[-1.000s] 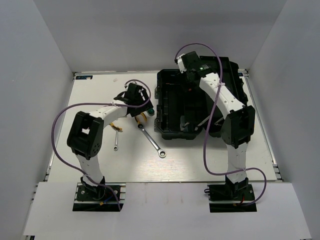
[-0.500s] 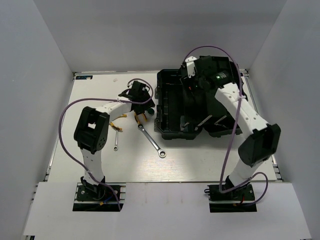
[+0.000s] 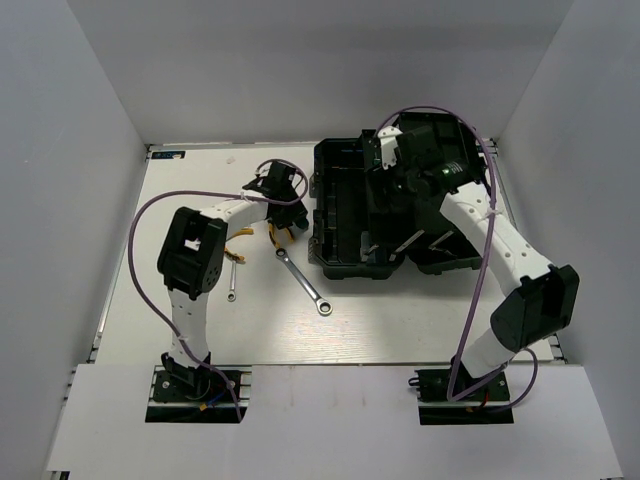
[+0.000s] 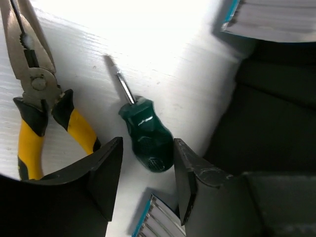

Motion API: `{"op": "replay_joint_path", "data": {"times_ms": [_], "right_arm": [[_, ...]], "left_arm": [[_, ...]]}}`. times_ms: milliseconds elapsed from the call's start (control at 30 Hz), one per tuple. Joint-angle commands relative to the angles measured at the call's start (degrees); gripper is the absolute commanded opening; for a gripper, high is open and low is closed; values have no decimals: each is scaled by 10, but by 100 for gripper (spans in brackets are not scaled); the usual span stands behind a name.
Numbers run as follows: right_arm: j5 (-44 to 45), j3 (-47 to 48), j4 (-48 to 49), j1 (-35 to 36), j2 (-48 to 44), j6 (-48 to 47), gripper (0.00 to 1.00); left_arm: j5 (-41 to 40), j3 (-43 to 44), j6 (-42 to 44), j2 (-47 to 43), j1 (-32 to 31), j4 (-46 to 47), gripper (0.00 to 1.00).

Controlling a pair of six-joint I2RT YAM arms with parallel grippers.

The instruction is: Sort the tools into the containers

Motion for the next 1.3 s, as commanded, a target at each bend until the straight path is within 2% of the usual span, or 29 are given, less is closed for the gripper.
{"op": "replay_joint_path", "data": {"times_ms": [0,100,267,367,400,500,633,733,967,1033,1167,1267], "right_arm": [[-15,-14,24,-2,-44,10,71],[-17,-25,25,-4,-51,11,71],[-19,-40,24,-3,-75,19,71],[-20,-52,24,-4,-90,20,71],[-20,-57,25,-4,-95,21,71],[-37,-66,20,-5,-110,21,71],[-44,-77,13,-5,-130,22,71],[-46,-90,11,-7,-146,21,71],[-41,-113,16,-10,-175,21,71],[-39,-119,17,-13,-182,22,71],[-31,-128,20,-20,-190,22,71],[-8,-135,23,-22,-199,18,71]], "left_arm": [[-19,18,-4,1,-2,-14,56],[-19,23,-9,21,-2,-14,60],[-25,50,-9,45,-2,-32,60],[-30,55,-9,53,-2,-43,48],[-36,56,-9,53,-2,-43,40],[-36,49,-4,53,-2,-43,24],[-36,44,14,26,3,-43,14],[-70,49,52,-19,3,-43,6],[-119,49,117,-136,-3,-37,4],[-100,44,130,-157,-3,-6,4],[42,57,177,-171,-14,38,1],[151,91,193,-142,-28,78,0]]}}
